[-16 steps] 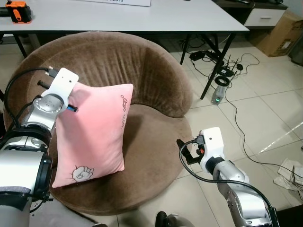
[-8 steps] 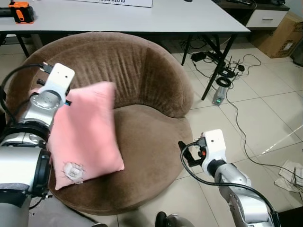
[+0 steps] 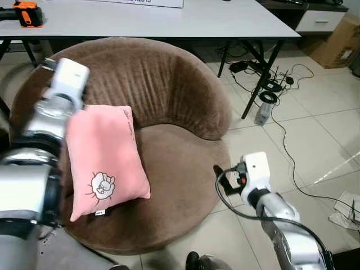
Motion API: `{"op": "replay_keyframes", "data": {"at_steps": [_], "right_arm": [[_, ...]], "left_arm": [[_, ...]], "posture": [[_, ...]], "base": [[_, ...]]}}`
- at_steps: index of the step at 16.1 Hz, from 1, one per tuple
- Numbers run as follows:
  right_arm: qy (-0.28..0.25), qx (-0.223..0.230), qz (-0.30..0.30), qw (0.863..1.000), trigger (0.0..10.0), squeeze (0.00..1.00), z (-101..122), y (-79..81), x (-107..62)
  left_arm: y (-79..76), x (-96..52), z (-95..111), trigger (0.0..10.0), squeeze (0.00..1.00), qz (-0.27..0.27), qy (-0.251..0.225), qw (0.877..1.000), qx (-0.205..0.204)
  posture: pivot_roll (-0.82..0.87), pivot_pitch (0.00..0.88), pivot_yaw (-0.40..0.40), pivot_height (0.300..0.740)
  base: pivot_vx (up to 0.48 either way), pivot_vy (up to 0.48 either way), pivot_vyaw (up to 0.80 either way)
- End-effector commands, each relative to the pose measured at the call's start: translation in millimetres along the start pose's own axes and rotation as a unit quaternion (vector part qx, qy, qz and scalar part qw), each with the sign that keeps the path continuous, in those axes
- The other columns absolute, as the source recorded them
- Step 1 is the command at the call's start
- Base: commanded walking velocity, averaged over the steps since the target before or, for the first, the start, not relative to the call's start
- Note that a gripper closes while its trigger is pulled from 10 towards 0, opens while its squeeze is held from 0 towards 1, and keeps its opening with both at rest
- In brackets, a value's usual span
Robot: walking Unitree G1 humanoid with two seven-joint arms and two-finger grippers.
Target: Move the pillow to the sofa from floor
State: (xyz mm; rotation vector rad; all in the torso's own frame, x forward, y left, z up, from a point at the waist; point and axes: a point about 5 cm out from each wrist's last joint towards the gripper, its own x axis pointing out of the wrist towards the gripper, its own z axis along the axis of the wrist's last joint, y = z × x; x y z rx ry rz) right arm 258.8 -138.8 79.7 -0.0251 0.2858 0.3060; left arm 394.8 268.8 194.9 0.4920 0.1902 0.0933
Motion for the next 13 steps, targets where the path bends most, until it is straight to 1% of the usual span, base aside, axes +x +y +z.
{"op": "replay_keyframes", "data": {"at_steps": [1,2,3,4,5,6,7,8,9,10,11,12,13], "right_arm": [[0.001,-0.008,-0.020,1.000,10.0,0.33,0,-8.8,0.0],[0.000,-0.008,-0.022,1.000,10.0,0.33,1,-9.1,2.9],[0.001,-0.007,-0.022,1.000,10.0,0.33,1,-8.6,4.4],[0.002,-0.006,-0.021,1.000,10.0,0.33,1,-7.5,7.1],[0.003,-0.004,-0.023,1.000,10.0,0.33,0,-6.3,11.6],[0.002,0.001,-0.027,1.000,10.0,0.33,0,-6.0,15.2],[0.000,0.008,-0.036,0.999,10.0,0.33,2,-6.7,20.1],[-0.003,0.014,-0.047,0.999,10.0,0.33,4,-7.1,25.8],[-0.012,0.021,-0.065,0.998,10.0,0.33,9,-6.6,34.3],[-0.013,0.022,-0.068,0.997,10.0,0.32,10,-6.7,35.8],[-0.002,0.021,-0.073,0.997,10.0,0.32,5,-5.4,40.7],[0.003,0.016,-0.071,0.997,10.0,0.32,2,-4.1,43.5],[0.006,0.014,-0.069,0.998,10.0,0.32,0,-4.2,43.6]], "left_arm": [[-13.9,-0.6,-8,10.0,0.00,-0.024,-0.004,0.999,-0.033],[-26.4,-1.4,-14,10.0,0.00,-0.039,-0.007,0.996,-0.076],[-31.6,-1.9,-17,10.0,0.00,-0.042,-0.006,0.993,-0.106],[-43.1,-3.3,-24,10.0,0.00,-0.048,-0.004,0.986,-0.157],[-66.0,-7.5,-38,10.0,0.00,-0.057,0.010,0.977,-0.207],[-86.4,-12.2,-50,10.0,0.00,-0.072,0.024,0.969,-0.237],[-105.3,-16.5,-54,10.0,0.00,-0.098,0.027,0.964,-0.246],[-123.3,-21.3,-57,10.0,0.00,-0.118,0.022,0.962,-0.245],[-143.7,-28.3,-59,10.0,0.00,-0.133,0.014,0.956,-0.262],[-146.8,-29.5,-59,10.0,0.00,-0.134,0.014,0.954,-0.269],[-161.9,-39.5,-69,10.0,0.00,-0.148,0.017,0.951,-0.272],[-172.4,-51.7,-83,10.0,0.00,-0.154,0.019,0.951,-0.266],[-173.2,-56.8,-89,10.0,0.00,-0.148,0.021,0.952,-0.266]], "posture": [[-0.09,0.047,-0.082,0.740],[-0.09,0.046,-0.085,0.740],[-0.09,0.043,-0.084,0.740],[-0.08,0.042,-0.083,0.740],[-0.07,0.044,-0.087,0.740],[-0.07,0.045,-0.088,0.740],[-0.07,0.049,-0.092,0.740],[-0.06,0.049,-0.093,0.740],[-0.05,0.058,-0.099,0.740],[-0.05,0.058,-0.099,0.740],[-0.04,0.058,-0.104,0.740],[-0.03,0.058,-0.105,0.740],[-0.03,0.061,-0.107,0.740]], "base": [[0.000,0.000,0.00],[0.000,0.000,0.00],[0.000,0.000,0.00],[0.000,0.000,0.00],[0.000,0.000,0.00],[0.000,0.000,0.00],[0.000,0.000,0.00],[0.000,0.000,0.00],[0.000,0.000,0.00],[0.000,0.000,0.00],[0.000,0.000,0.00],[0.000,0.000,0.00],[0.000,0.000,0.00]]}}
